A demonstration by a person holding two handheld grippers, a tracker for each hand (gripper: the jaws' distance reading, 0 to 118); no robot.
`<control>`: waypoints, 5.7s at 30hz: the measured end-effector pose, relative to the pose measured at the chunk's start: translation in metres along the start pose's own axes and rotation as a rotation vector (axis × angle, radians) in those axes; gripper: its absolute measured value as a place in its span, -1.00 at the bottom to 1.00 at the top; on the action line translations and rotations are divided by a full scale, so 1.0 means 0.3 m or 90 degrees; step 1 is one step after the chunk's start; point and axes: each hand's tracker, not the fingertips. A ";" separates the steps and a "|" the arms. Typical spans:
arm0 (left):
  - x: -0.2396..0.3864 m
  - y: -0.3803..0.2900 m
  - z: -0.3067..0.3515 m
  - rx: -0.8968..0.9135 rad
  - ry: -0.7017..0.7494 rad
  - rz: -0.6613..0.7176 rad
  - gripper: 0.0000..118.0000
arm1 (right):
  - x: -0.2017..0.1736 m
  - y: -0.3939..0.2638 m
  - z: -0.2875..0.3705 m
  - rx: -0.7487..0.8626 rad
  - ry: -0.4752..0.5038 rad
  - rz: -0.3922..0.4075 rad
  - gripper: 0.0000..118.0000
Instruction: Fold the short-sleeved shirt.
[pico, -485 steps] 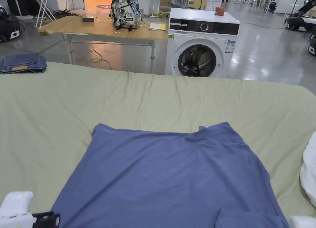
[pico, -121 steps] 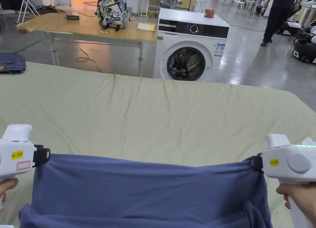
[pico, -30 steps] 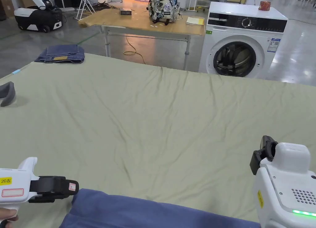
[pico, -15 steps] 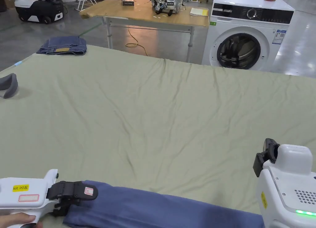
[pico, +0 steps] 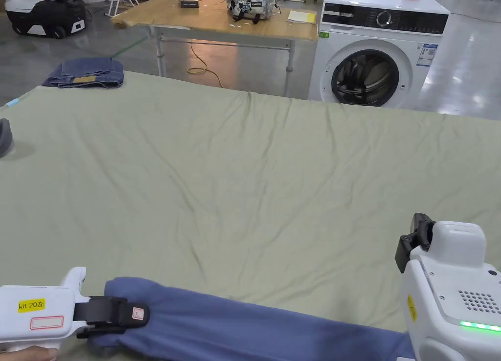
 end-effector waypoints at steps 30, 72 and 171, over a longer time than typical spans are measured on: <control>0.491 -0.020 -0.318 -0.118 0.022 -0.018 -0.94 | 0.033 -0.012 0.013 -0.016 0.003 0.001 -1.00; 0.480 -0.087 -0.443 -0.155 0.123 -0.049 -0.94 | 0.120 -0.078 0.043 -0.067 -0.016 -0.017 -1.00; 0.731 0.025 -0.121 -0.067 0.060 -0.125 -0.93 | 0.135 -0.077 0.077 -0.066 0.009 -0.052 -1.00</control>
